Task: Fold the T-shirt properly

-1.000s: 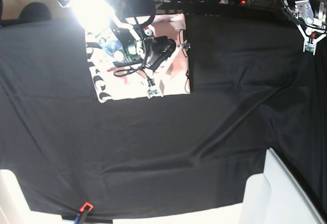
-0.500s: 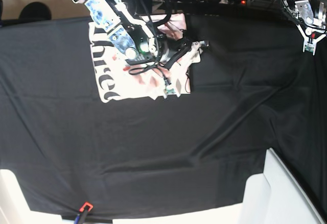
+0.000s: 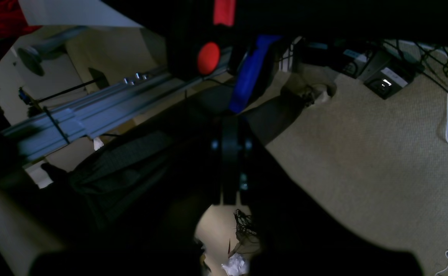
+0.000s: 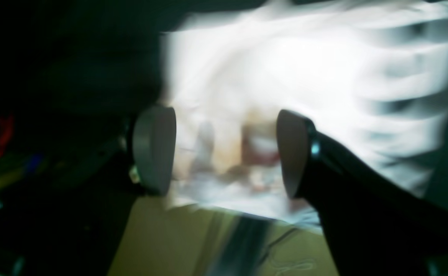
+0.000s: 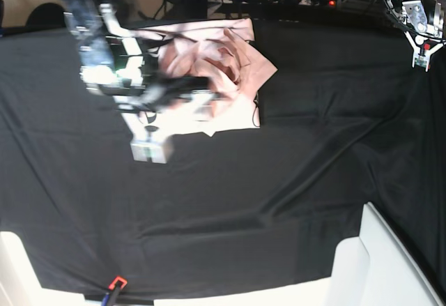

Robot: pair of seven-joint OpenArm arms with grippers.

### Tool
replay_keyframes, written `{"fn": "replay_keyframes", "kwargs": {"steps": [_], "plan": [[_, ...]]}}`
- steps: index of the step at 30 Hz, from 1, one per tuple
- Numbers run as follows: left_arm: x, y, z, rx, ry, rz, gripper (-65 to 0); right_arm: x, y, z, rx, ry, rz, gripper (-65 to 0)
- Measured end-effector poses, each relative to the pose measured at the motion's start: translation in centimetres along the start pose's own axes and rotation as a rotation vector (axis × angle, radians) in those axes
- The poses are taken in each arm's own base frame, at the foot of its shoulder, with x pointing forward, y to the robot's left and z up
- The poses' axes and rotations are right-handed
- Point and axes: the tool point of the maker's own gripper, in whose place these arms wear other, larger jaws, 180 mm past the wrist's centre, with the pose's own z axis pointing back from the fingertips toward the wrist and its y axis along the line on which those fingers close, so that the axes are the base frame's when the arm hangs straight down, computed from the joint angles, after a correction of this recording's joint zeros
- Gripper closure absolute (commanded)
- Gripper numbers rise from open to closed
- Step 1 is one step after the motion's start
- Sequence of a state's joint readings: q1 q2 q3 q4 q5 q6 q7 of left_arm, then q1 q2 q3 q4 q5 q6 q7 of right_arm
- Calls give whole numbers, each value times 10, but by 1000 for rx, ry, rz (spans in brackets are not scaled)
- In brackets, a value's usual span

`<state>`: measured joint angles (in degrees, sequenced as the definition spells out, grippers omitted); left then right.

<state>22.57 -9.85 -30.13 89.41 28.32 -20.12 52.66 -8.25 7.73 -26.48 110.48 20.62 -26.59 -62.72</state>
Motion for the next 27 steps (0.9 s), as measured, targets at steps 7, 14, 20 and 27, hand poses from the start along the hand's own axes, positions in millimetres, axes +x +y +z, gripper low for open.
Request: {"fn": "replay_keyframes", "kwargs": {"steps": [7,14,20,27], "plan": [[0,0,0,1,-1,0,0,-1,-58,4,-117,-48,-91,-223],[5,1,1,1,-10,6,0,-3,-59,4,-120,-49,-104,-59],[5,-1,1,-2,-10,7,0,-22,-51,-11,-118,18,-46,0],[5,0,1,-1,-10,8,0,-36,-5,-21,-27,64,10,0]]}}
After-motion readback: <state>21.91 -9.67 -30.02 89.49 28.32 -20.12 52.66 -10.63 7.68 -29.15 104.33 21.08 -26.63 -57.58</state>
